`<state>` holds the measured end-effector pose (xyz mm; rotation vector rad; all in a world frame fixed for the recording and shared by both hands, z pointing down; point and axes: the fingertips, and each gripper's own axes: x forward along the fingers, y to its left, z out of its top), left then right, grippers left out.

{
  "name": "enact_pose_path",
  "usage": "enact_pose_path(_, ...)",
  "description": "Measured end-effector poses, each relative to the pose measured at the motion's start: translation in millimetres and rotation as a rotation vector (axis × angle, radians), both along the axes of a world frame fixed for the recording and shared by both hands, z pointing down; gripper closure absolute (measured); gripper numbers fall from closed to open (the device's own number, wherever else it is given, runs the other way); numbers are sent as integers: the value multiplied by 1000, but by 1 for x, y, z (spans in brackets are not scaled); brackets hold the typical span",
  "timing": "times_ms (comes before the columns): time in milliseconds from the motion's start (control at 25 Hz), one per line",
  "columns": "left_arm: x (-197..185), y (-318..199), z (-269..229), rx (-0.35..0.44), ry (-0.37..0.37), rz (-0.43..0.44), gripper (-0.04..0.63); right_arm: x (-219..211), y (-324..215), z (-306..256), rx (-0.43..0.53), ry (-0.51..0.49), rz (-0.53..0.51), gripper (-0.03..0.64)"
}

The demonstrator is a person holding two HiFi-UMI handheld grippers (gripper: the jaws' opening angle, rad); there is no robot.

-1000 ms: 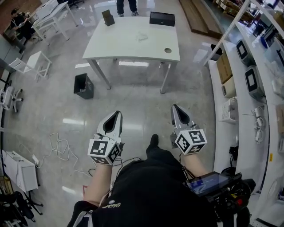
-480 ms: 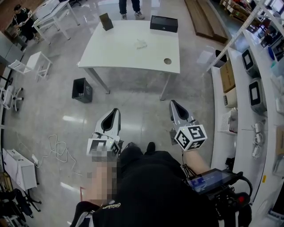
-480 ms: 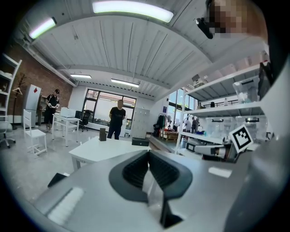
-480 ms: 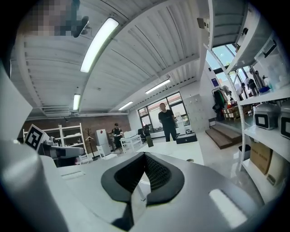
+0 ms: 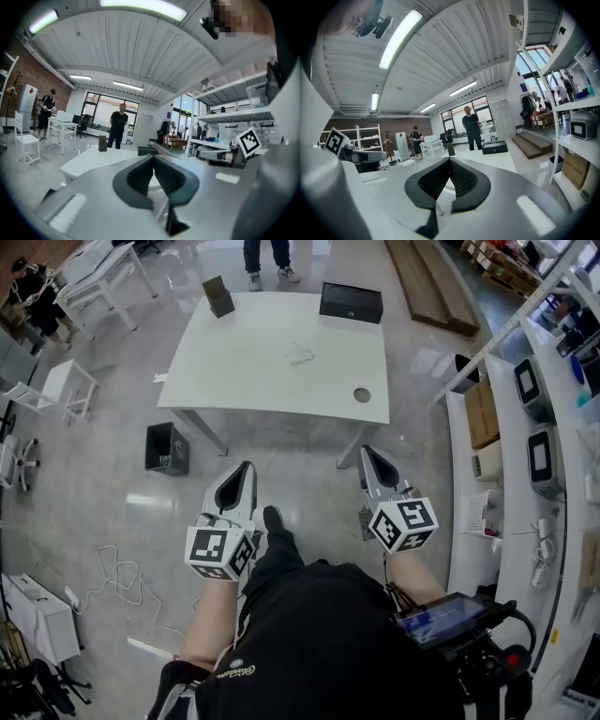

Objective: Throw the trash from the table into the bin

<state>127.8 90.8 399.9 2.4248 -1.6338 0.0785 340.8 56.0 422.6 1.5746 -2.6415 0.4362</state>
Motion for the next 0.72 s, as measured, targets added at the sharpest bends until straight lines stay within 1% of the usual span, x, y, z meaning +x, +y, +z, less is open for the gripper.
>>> enact_pose_path(240, -36, -91, -2, -13, 13, 78, 586, -52, -90, -8, 1, 14, 42, 617)
enact_pose_path(360, -50, -126, -7, 1, -15, 105, 586, -76, -123, -17, 16, 15, 61, 615)
enact_pose_path(520, -56, -164, -11, 9, -14, 123, 586, -89, -153, -20, 19, 22, 74, 615)
enact_pose_path(720, -58, -192, -8, -8, -3, 121, 586, -93, -178, -22, 11, 28, 65, 615)
